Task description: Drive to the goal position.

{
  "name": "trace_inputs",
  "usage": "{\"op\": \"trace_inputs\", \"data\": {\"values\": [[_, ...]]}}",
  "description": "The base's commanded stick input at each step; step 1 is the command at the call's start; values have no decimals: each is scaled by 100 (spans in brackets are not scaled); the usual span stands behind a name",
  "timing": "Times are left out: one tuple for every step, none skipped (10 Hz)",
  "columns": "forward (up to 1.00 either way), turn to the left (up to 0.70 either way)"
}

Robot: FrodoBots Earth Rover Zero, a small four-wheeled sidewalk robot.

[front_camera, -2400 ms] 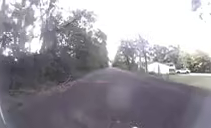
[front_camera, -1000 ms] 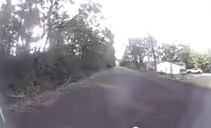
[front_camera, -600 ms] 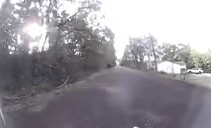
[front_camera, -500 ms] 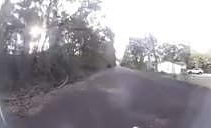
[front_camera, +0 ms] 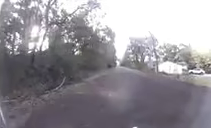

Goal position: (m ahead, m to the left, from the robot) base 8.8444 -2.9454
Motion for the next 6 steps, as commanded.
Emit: {"op": "trace_inputs", "data": {"values": [[70,0],[70,0],[70,0],[70,0],[70,0],[70,0]]}}
